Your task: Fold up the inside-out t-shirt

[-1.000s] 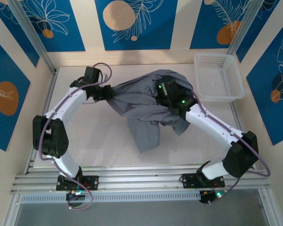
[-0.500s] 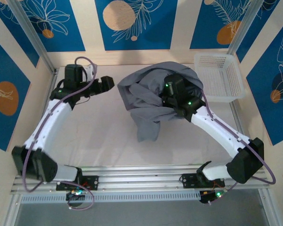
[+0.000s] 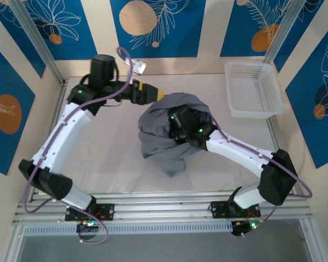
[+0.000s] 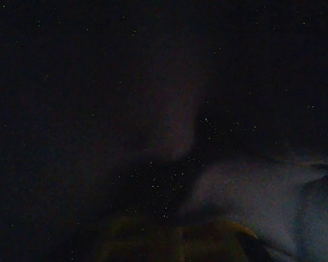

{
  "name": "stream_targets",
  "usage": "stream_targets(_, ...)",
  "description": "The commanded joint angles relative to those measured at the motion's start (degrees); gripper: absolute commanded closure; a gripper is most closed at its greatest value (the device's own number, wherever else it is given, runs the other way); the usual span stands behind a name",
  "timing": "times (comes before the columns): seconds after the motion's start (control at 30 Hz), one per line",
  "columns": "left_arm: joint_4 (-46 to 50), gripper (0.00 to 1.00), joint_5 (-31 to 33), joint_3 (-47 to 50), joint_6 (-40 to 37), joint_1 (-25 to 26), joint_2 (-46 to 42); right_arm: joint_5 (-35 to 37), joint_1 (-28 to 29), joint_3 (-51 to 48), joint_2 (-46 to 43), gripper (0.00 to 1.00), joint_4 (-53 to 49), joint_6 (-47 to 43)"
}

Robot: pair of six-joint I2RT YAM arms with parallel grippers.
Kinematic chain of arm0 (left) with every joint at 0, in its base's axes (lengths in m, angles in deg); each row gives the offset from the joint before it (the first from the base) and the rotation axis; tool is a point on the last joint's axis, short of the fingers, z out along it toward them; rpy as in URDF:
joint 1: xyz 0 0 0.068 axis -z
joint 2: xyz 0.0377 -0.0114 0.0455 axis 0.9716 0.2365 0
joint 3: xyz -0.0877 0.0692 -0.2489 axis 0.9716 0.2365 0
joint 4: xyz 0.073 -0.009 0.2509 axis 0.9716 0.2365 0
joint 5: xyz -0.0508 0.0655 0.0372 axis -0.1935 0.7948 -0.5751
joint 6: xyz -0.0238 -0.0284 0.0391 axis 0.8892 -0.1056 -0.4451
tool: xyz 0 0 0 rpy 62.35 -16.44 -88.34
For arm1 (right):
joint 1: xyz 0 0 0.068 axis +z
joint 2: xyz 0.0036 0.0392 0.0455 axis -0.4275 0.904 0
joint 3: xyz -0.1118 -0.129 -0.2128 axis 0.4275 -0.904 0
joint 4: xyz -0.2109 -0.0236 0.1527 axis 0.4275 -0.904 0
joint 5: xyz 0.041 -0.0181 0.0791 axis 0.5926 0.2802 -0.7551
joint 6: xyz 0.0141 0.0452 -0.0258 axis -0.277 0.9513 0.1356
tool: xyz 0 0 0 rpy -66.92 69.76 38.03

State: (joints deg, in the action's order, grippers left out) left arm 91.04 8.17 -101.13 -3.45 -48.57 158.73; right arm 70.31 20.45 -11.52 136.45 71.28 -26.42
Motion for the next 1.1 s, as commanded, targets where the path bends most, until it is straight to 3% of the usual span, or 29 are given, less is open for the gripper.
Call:
stream_targets(0.0, 5.95, 0.11, -5.64, -0.52, -7.39, 3.10, 0.95, 1.84, -0.26, 1.00, 1.08, 1.00, -1.67, -5.26)
stream_targets(0.07, 7.71, 0.27, -3.81, 0.34, -8.34, 3.63, 1.71, 2.08, -0.23, 1.22, 1.54, 1.00, -1.39, -4.81)
stream_targets(0.2, 7.10, 0.93, 1.09, 2.92, -7.70, 3.54, 0.97, 2.60, -0.23, 1.50, 2.18, 1.00, -1.01, -4.59)
stream_targets(0.23, 6.84, 1.00, 2.89, 3.01, -7.34, 3.54, 0.60, 2.57, -0.23, 1.49, 2.34, 1.00, -1.00, -4.52)
stream_targets(0.47, 4.37, 1.00, 11.69, -1.28, -2.51, 1.53, 0.23, -0.52, 0.19, -0.91, 2.19, 1.00, -1.41, -4.10)
stream_targets(0.6, 2.62, 0.99, 18.00, -4.64, 3.14, -2.05, 1.97, 0.24, 3.85, -2.14, 2.29, 1.00, -3.29, -6.54)
stream_targets(0.73, -5.89, 0.92, 15.41, -0.53, 9.14, -6.04, 2.73, -0.65, 5.20, -3.09, 2.30, 1.00, -3.75, -5.82)
stream_targets(0.87, -5.62, 0.90, 15.17, 1.00, 8.35, -6.66, 4.79, -1.68, 5.33, -4.23, 0.51, 1.00, -2.43, -4.91)
stream_targets(0.93, -5.84, 0.74, 14.23, 2.65, 8.29, -6.67, 5.54, -1.15, 4.97, -5.03, -0.62, 1.00, -1.13, -4.79)
stream_targets(1.07, -7.77, 0.52, 12.84, 5.92, 8.19, -6.71, 4.56, -2.06, 3.49, -5.88, -1.72, 1.00, 0.85, -3.56)
